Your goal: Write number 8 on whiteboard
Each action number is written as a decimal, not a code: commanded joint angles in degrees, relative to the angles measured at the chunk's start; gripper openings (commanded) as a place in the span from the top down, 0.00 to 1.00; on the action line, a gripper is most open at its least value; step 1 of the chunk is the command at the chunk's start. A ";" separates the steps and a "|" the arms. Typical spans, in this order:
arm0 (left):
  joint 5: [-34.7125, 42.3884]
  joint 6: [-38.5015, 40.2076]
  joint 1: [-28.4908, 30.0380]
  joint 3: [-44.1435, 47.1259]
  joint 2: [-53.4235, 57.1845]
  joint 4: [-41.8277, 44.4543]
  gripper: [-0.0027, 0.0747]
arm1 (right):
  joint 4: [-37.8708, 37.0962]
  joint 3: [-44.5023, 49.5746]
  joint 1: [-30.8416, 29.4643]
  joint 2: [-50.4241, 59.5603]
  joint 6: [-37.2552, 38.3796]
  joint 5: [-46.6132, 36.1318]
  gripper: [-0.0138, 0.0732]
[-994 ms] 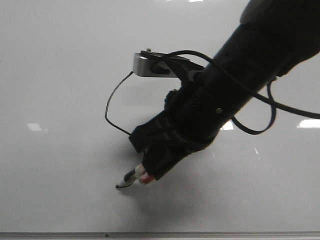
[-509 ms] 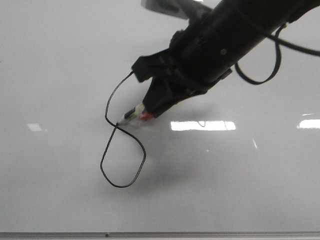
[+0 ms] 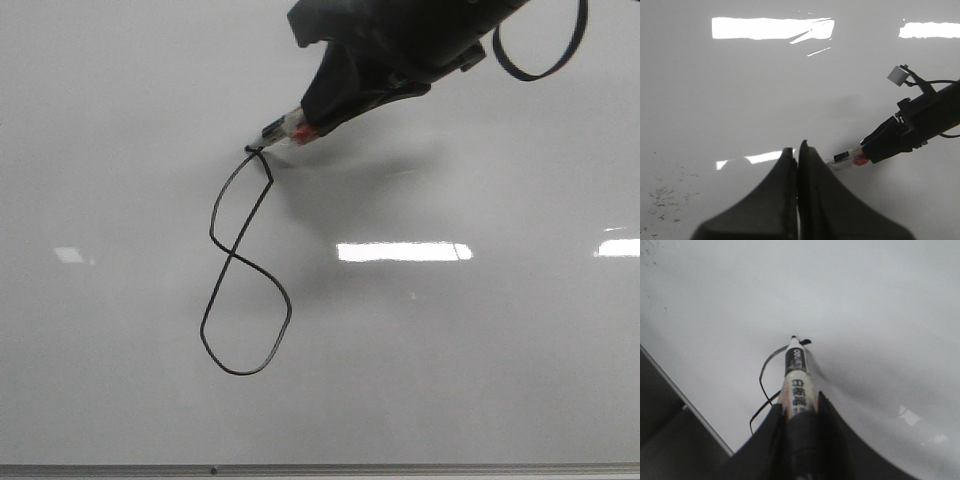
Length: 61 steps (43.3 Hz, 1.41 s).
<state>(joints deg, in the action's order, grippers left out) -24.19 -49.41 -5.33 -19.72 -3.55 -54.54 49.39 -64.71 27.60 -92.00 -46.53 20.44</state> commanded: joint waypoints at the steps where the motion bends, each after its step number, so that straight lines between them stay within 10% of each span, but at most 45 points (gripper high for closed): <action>1: 3.02 0.53 0.17 -1.52 -0.61 -2.06 0.99 | -1.13 -2.76 1.20 2.01 -0.28 1.06 0.91; 13: -12.50 -4.26 0.17 -6.87 -12.23 1.06 0.97 | -20.60 -6.83 10.22 10.87 -7.14 16.89 0.91; 27: -26.97 -25.78 -5.79 -23.07 -41.22 3.09 0.54 | -25.10 -15.76 17.98 11.08 -8.39 30.97 0.91; 40: -21.92 -23.61 -23.34 -26.65 -49.38 12.25 0.54 | -24.97 -17.08 21.33 11.08 -8.39 33.01 0.91; 61: -20.22 -23.52 -24.60 -26.65 -49.73 12.14 0.90 | -24.57 -17.08 22.85 11.08 -8.39 32.21 0.90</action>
<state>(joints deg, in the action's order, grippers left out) -46.75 -73.42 -29.59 -44.30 -53.54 -39.95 23.21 -79.68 50.28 -83.20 -54.50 55.13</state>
